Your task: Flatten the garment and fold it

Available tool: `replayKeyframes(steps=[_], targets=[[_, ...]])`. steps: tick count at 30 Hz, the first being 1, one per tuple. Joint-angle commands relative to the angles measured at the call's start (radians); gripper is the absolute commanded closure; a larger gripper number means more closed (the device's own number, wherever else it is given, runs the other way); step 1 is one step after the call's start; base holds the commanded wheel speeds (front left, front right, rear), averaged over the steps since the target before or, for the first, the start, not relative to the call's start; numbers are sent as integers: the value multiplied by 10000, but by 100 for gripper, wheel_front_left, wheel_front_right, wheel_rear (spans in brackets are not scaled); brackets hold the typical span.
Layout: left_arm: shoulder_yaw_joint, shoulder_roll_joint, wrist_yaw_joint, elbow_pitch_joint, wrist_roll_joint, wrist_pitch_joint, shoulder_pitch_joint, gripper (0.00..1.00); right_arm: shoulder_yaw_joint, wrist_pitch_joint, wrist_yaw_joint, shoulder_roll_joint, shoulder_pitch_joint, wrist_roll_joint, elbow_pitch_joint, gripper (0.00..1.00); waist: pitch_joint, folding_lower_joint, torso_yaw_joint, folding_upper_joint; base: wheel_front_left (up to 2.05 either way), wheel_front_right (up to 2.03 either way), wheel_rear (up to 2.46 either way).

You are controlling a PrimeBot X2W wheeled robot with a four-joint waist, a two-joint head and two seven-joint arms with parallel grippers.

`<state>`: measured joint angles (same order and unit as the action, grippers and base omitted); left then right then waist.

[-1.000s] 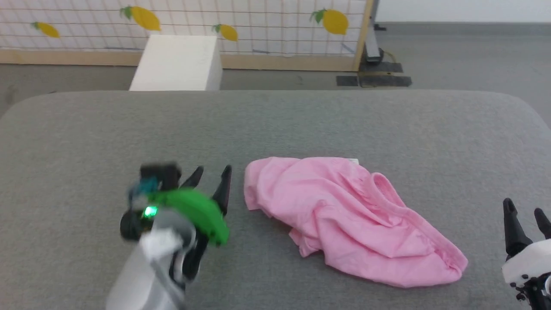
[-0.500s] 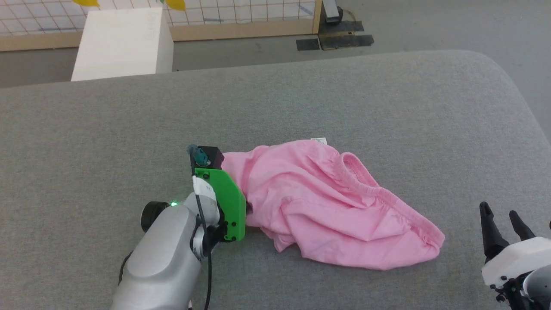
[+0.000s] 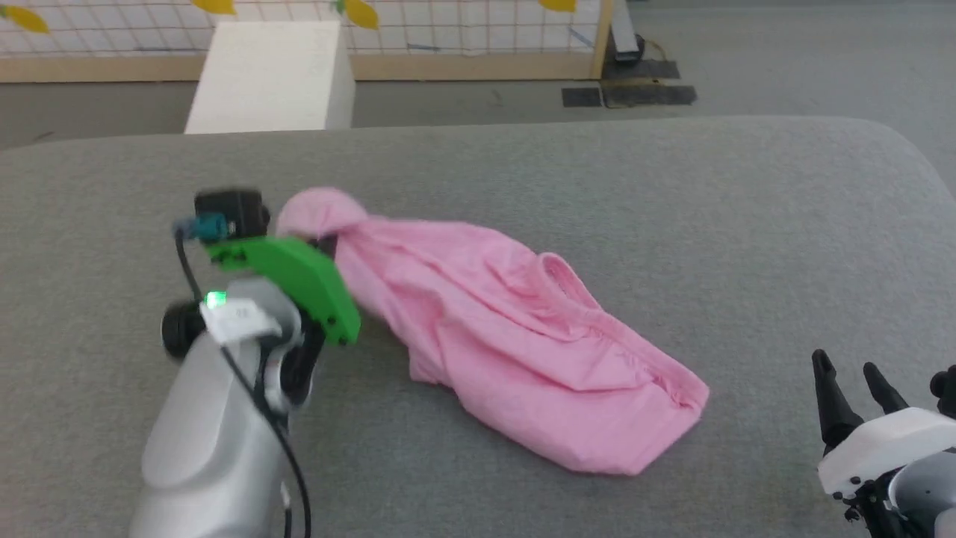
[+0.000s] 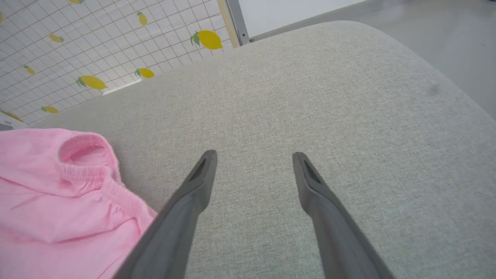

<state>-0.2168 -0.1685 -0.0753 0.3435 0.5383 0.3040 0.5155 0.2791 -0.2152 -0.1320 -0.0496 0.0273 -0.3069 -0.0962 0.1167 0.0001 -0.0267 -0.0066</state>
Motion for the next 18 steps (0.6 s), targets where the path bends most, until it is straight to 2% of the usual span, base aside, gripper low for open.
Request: replayKeyframes(steps=[1,5,6,7,10,13,18], targets=[[-23,-61,-195,-113,91,137,-842,100,-59,-21,13,-7,162,37,-30,0,-303,-1,422,66,0,0,0],[-156,139,-449,-152,449,678,-2495,100,-169,-40,13,-7,120,-13,-115,0,-386,-1,706,66,0,0,0],[-257,337,-438,-114,659,826,-3010,77,-230,-60,13,-7,87,-10,-150,0,-406,-1,844,66,0,0,0],[-231,425,-439,-139,768,777,-3142,0,-253,-57,13,-7,79,-1,-150,0,-418,-1,901,66,0,0,0],[12,633,-337,-420,1130,295,-3279,0,-417,10,13,-7,90,82,-10,0,-461,-1,1132,66,0,0,0],[452,592,-154,-1038,1217,-708,-3238,0,-851,-112,13,-7,260,167,171,0,-483,-1,1272,66,0,0,0],[938,-92,-137,-1821,-34,-3468,-3545,0,-2256,-967,13,-7,1208,264,103,0,-372,-1,1450,66,0,0,0]])
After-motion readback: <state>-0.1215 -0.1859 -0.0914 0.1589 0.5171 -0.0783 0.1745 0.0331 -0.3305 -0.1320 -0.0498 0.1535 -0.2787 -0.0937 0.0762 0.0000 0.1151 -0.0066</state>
